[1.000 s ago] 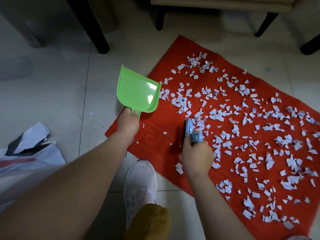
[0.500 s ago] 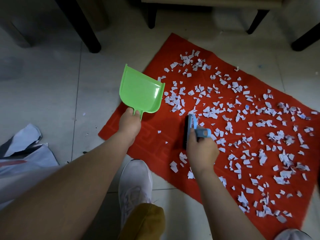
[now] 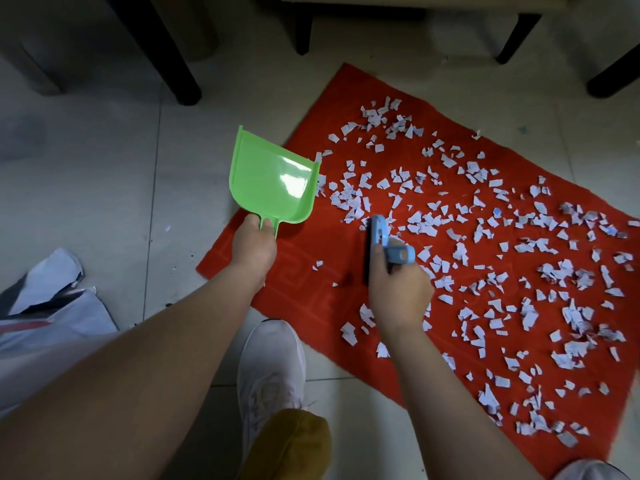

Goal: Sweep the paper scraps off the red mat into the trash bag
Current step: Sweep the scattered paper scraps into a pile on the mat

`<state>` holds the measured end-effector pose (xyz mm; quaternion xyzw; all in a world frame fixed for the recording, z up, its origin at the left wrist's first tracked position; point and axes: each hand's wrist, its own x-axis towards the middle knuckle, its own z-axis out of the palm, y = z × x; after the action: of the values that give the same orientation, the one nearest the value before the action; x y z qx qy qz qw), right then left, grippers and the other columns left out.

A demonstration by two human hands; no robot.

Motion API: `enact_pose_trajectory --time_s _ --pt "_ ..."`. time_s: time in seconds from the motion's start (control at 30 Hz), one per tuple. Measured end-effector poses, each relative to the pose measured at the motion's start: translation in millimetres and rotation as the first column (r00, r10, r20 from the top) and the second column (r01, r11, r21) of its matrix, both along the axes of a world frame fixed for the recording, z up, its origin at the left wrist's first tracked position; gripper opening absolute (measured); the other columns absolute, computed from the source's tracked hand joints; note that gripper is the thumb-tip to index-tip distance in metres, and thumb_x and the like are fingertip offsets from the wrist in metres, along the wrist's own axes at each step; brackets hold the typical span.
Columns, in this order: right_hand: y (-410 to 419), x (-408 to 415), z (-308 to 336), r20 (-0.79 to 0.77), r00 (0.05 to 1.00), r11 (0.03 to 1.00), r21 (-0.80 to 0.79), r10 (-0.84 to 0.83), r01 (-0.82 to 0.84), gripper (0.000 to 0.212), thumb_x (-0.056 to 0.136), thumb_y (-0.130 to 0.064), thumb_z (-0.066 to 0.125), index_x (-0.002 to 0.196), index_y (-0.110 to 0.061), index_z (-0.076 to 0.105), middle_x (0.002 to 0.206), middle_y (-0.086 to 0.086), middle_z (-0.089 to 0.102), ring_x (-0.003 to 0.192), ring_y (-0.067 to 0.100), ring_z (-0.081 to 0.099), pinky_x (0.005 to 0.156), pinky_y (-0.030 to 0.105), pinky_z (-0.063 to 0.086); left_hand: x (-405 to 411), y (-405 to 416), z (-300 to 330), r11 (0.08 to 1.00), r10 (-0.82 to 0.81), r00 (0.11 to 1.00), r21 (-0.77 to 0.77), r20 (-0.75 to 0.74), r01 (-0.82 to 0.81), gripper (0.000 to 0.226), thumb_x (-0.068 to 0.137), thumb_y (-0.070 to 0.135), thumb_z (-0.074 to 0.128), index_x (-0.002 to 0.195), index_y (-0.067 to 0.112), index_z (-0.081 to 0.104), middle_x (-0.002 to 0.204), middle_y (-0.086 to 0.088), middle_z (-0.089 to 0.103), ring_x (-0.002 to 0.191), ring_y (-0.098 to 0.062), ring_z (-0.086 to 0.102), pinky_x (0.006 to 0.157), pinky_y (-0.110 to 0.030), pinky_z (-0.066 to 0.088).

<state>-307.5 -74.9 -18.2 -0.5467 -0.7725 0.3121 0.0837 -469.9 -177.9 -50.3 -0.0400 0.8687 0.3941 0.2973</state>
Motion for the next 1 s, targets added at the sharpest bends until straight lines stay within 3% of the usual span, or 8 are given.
enact_pose_trajectory --time_s 0.2,0.3,0.43,0.53,0.63,0.77,0.87,1.0 --pt "-27.8 -19.8 -5.9 0.028 0.93 0.866 -0.374 0.367 -0.33 0.042 0.093 -0.042 0.049 0.071 -0.008 0.06 0.067 0.009 0.061 0.063 0.027 0.058 0.058 0.034 0.043 -1.8 2.1 0.6 1.0 0.019 1.0 0.016 0.021 -0.019 0.023 0.099 0.025 0.035 0.104 0.011 0.054 0.104 -0.01 0.062 0.095 -0.026 0.061 0.08 -0.039 0.051" --pt "-18.9 -19.2 -11.2 0.149 0.942 0.936 -0.234 0.302 -0.263 0.045 0.096 -0.045 0.042 0.078 -0.008 0.059 0.061 0.003 0.052 0.058 0.022 0.052 0.052 0.026 0.035 -3.0 -1.8 1.9 1.0 0.022 1.0 0.003 0.02 -0.023 0.023 0.1 0.024 0.034 0.102 0.012 0.053 0.098 -0.009 0.062 0.09 -0.026 0.061 0.063 -0.031 0.047" --pt "-3.0 -10.5 -1.6 0.04 0.996 0.995 0.064 0.078 -0.08 0.029 0.098 -0.033 0.044 0.104 -0.014 0.064 0.061 0.0 0.052 0.057 0.023 0.056 0.055 0.03 0.045 -5.2 -7.7 0.9 1.0 0.024 1.0 -0.003 0.001 -0.024 0.025 0.1 0.023 0.035 0.105 0.009 0.055 0.104 -0.012 0.062 0.095 -0.028 0.061 0.08 -0.04 0.048" --pt "-12.7 -12.0 2.6 -0.098 0.983 0.975 -0.148 0.154 -0.167 0.033 0.096 -0.036 0.048 0.092 -0.009 0.066 0.064 0.007 0.061 0.06 0.028 0.06 0.058 0.037 0.05 -4.9 -4.3 2.1 1.0 0.013 1.0 0.004 0.008 -0.013 0.023 0.1 0.024 0.034 0.104 0.011 0.053 0.103 -0.012 0.062 0.094 -0.028 0.061 0.081 -0.04 0.048" --pt "-24.5 -13.3 -7.8 0.013 0.927 0.884 -0.305 0.375 -0.354 0.043 0.095 -0.041 0.047 0.079 -0.005 0.064 0.065 0.008 0.061 0.06 0.026 0.058 0.051 0.03 0.042 -3.5 -0.3 5.4 0.999 0.011 1.0 0.03 0.015 -0.012 0.019 0.1 0.025 0.035 0.101 0.015 0.051 0.104 -0.011 0.062 0.096 -0.028 0.062 0.089 -0.045 0.051" --pt "-12.8 -10.7 -12.3 0.102 0.978 0.982 -0.068 0.181 -0.174 0.034 0.097 -0.036 0.044 0.092 -0.009 0.064 0.059 -0.002 0.049 0.055 0.02 0.051 0.047 0.024 0.033 -2.4 -3.9 7.1 0.999 0.023 0.999 0.048 0.037 -0.024 0.019 0.1 0.024 0.035 0.102 0.016 0.052 0.098 -0.007 0.062 0.095 -0.027 0.063 0.082 -0.042 0.052" --pt "-9.7 -10.9 -8.0 -0.089 0.994 0.997 0.053 0.061 -0.057 0.026 0.097 -0.031 0.048 0.096 -0.012 0.064 0.059 0.0 0.052 0.054 0.023 0.054 0.052 0.034 0.046 -1.6 -7.1 4.1 0.999 0.023 0.999 0.04 0.045 -0.025 0.018 0.101 0.024 0.034 0.102 0.017 0.051 0.1 -0.007 0.061 0.094 -0.025 0.062 0.063 -0.03 0.046" --pt "-20.2 -20.8 -14.2 -0.084 0.963 0.918 -0.29 0.258 -0.271 0.042 0.095 -0.037 0.049 0.077 -0.003 0.065 0.065 0.011 0.064 0.06 0.029 0.06 0.059 0.042 0.052 1.2 -3.8 4.7 0.999 0.013 0.999 0.052 0.031 -0.015 0.019 0.1 0.022 0.035 0.099 0.014 0.052 0.105 -0.012 0.062 0.098 -0.028 0.061 0.082 -0.04 0.049"
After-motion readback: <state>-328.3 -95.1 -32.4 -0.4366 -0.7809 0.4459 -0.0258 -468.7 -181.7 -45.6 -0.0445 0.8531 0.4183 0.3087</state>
